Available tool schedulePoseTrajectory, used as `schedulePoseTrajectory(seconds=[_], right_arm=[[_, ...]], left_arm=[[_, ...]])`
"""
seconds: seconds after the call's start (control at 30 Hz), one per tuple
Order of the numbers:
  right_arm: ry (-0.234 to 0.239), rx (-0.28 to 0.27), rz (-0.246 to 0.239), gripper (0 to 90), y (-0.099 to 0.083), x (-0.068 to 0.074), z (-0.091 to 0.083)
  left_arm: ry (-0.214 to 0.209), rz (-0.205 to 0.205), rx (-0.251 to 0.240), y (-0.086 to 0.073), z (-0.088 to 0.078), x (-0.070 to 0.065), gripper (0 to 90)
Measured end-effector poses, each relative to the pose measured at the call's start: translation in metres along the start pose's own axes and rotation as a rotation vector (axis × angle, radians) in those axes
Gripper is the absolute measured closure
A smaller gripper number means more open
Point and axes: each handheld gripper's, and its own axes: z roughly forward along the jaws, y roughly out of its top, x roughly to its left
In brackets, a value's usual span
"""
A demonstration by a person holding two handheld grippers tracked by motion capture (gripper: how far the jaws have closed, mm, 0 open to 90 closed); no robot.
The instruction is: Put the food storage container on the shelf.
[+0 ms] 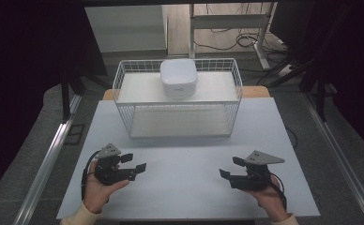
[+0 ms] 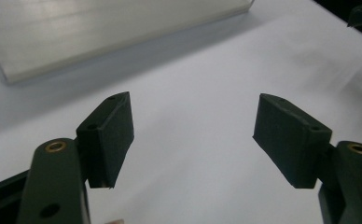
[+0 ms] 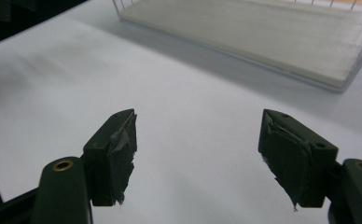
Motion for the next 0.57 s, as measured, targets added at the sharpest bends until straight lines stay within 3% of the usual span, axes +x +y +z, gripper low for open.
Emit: schedulePoseTrajectory(seconds=[0.17, 0.57], right_arm=[[0.004, -0.011, 0.017, 27.6, -0.0018, -0.0018, 0.0001], [-0.020, -0.027, -0.001, 22.0, -0.0048, -0.0049, -0.0007]], left_arm=[[0.010, -0.005, 0.010, -0.0032, 0.0011, 0.0016, 27.3], [0.017, 0.000, 0.008, -0.0027, 0.0011, 0.0024, 26.3]])
